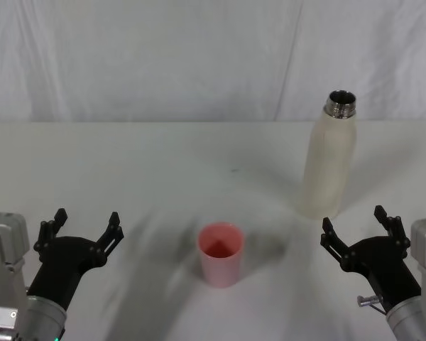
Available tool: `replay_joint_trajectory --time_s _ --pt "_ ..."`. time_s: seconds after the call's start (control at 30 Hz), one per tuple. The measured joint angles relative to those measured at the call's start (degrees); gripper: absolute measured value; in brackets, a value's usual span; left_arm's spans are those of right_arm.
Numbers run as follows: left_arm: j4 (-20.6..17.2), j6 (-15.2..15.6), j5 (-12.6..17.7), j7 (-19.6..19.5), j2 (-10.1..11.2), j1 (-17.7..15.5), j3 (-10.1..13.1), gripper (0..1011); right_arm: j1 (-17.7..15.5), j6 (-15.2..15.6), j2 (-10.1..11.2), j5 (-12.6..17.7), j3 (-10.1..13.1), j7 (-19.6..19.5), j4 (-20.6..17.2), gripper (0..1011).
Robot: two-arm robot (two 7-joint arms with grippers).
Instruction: Grasp the thermos with one hand and pour water into the cup lid.
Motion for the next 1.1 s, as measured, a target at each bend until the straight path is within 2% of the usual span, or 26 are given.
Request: replay_joint_trajectory --time_s 0.6,0.83,1.1 --pt "0.0 0.0 0.0 0.0 0.0 0.0 0.0 1001 1.31 1.12 -1.15 0.38 2.17 4.46 0.49 1002" --pt "0.0 0.0 0.0 0.0 0.0 0.0 0.0 1001 3.53 3.45 -0.99 2.45 3.98 8.7 1.45 1002" --pt "0.0 0.0 0.0 0.0 0.0 0.0 0.0 1001 6.87 4.86 -0.6 4.42 5.14 11.63 3.54 1001"
